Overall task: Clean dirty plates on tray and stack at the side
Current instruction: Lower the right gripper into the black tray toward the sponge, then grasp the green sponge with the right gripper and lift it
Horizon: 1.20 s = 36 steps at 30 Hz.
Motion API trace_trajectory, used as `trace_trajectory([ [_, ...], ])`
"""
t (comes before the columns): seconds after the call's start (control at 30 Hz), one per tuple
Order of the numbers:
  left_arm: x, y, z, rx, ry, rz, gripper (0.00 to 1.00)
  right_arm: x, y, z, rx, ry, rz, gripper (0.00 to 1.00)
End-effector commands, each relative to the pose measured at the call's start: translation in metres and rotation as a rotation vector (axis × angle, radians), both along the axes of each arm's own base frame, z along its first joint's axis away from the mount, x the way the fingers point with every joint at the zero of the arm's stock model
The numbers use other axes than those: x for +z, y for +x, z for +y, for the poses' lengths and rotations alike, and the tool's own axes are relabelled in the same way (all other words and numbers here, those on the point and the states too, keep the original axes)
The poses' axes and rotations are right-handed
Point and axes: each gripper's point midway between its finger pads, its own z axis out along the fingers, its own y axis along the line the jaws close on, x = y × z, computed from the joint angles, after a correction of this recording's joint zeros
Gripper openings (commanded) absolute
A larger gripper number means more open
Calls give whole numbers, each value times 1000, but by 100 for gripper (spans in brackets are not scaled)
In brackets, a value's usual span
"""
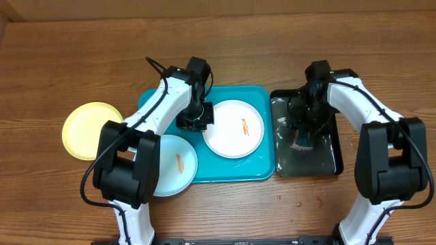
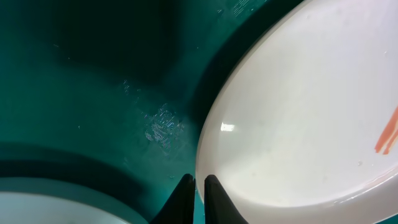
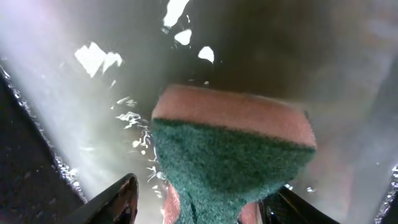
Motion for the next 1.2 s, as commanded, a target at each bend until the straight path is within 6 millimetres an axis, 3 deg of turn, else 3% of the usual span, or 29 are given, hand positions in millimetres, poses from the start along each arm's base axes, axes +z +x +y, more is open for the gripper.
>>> trace_trajectory([
  [0.0,15,6,-4,2,-9,-45,10,6,6,-2,-7,13,-34,61],
  [0.17,15,6,-5,1,-9,-45,10,5,14,-1,-7,17,-68,49],
  [0.27,15,6,-5,1,-9,-45,10,5,15,-1,-7,17,-70,14],
  [0.33,15,7,-5,1,-10,-47,10,5,13,-1,-7,17,-62,11],
  [0.37,15,7,-5,1,-10,-47,10,6,12,-1,-7,16,-59,17],
  [0.43,15,7,-5,1,-10,-48,10,11,12,-1,-7,15,-52,48],
  [0.5,15,7,-5,1,-10,-48,10,22,16,-1,-7,15,-51,55],
  [0.6,15,7,-5,1,-10,-48,10,41,23,-1,-6,13,-60,56],
  [0.63,15,7,-5,-1,-10,-48,10,45,24,-1,-5,12,-61,65],
  [0.67,15,7,-5,-2,-10,-48,10,48,24,-1,-3,12,-57,88],
  [0.7,15,7,-5,-2,-10,-48,10,48,23,0,-3,15,-53,100],
  [0.8,15,7,-5,-2,-10,-47,10,47,17,-1,15,15,-32,100],
  [0.83,15,7,-5,-2,-10,-48,10,46,15,-2,17,9,-27,98],
  [0.9,15,7,-5,-2,-11,-48,10,45,12,-5,17,-6,-13,66],
  [0.97,15,7,-5,-2,-10,-48,10,43,9,-5,17,-7,-4,42],
  [1.17,15,7,-5,-2,-10,-47,10,27,0,-8,23,-28,16,46],
])
